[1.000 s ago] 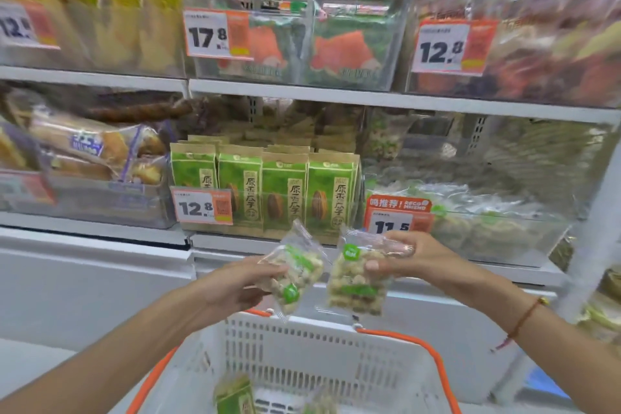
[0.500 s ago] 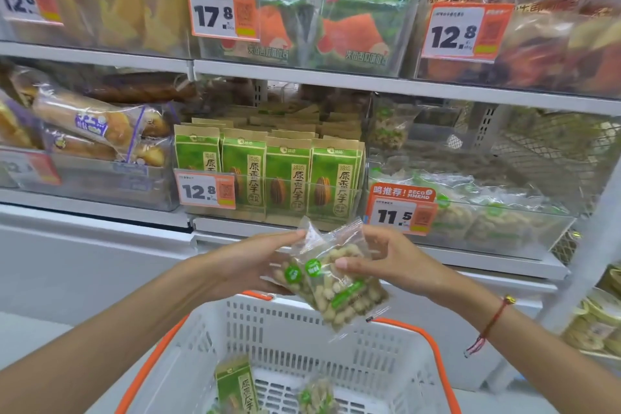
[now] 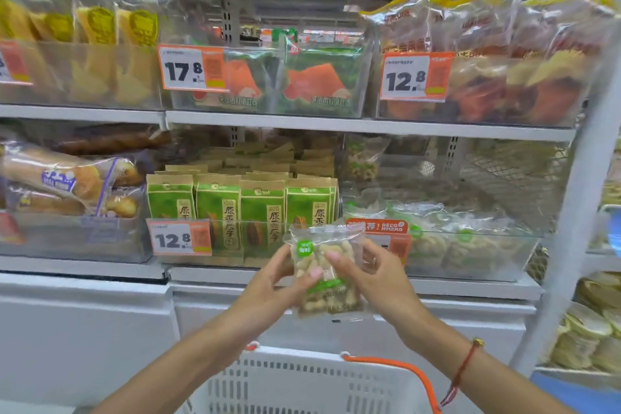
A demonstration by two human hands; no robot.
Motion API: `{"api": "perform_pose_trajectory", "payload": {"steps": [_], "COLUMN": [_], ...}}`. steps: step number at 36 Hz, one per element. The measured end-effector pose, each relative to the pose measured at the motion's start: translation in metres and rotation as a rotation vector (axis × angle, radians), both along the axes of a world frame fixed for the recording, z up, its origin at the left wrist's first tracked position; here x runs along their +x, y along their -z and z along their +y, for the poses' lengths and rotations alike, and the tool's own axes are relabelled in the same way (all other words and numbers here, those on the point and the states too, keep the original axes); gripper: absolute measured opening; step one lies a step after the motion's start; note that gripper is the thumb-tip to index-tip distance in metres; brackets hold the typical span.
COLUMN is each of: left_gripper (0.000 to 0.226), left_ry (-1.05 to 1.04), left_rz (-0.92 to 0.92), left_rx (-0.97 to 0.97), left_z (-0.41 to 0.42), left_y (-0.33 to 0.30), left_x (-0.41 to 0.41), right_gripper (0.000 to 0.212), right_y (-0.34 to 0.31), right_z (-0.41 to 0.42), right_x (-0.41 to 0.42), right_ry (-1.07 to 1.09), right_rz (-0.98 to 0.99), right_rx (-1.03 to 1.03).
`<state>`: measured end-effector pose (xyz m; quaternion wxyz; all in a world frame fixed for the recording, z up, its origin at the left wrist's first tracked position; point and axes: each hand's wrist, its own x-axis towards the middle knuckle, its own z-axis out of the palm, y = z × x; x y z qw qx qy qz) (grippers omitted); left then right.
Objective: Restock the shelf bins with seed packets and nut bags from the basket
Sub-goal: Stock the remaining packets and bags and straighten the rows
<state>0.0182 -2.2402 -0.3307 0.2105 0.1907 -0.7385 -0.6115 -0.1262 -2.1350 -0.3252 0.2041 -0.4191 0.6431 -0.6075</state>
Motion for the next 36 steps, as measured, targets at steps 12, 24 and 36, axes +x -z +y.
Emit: {"api": "perform_pose_trajectory", "payload": {"steps": [12, 24, 36], "left_gripper": [0.056, 0.081, 0.05], "left_ry": [0.043, -0.243, -0.475], "left_rz": [0.1, -0.398, -0.16], "left_rx": [-0.351, -0.665, -1.384], "left_z": [-0.014, -0.085, -0.092], "left_y": [-0.073, -0.106, -0.018], "left_x": [-0.096, -0.197, -0.122], "right_gripper": [0.069, 0.019, 0.075], "right_y": [-0.066, -0.102, -0.056], "right_z": [0.014, -0.061, -0.113], "right_x": [-0.075, -0.162, -0.206], "right_ry": [-0.079, -0.092, 0.227], "right_rz": [0.195, -0.355, -0.061], "right_rx": [0.114, 0.237, 0.191]}}
